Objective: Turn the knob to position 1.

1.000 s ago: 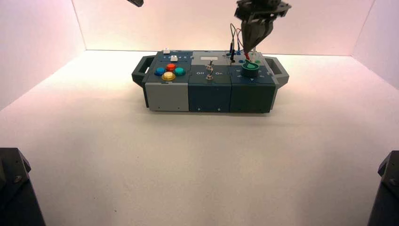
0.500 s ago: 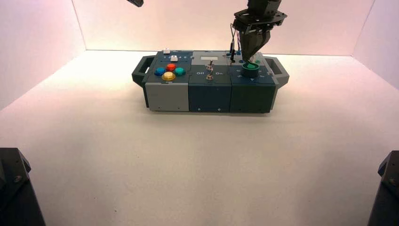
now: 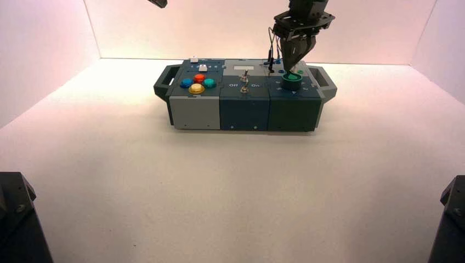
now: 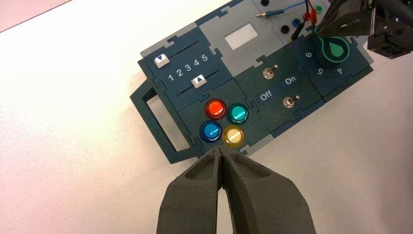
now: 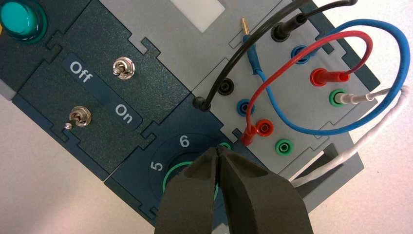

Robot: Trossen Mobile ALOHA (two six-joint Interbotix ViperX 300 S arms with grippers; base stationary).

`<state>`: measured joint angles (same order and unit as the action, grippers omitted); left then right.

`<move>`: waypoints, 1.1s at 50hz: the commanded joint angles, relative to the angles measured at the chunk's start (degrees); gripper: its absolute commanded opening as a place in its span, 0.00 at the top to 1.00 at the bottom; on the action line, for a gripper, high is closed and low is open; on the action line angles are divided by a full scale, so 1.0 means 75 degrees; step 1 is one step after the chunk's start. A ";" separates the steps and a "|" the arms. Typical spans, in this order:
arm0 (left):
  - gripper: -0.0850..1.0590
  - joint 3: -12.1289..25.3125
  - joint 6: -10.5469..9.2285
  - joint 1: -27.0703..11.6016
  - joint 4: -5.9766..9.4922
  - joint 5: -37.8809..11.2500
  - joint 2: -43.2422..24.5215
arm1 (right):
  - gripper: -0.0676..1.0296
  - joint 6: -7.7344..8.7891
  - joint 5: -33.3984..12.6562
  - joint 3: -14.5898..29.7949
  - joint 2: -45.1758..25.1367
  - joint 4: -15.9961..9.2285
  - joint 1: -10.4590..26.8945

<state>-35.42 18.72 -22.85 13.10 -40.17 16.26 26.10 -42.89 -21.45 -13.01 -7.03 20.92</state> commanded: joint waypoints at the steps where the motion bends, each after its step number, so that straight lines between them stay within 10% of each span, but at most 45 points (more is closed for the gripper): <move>1: 0.95 0.0152 0.0059 -0.0023 -0.0012 0.0047 0.0129 | 0.96 0.0047 0.0035 0.0199 0.0234 -0.0023 0.0023; 55: 0.95 0.0152 0.0059 -0.0023 -0.0012 0.0035 0.0129 | 0.96 0.0047 0.0070 0.0211 0.0000 -0.0035 0.0035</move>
<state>-35.42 18.81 -22.94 13.10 -40.08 16.26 26.19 -42.54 -21.01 -13.62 -7.56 21.01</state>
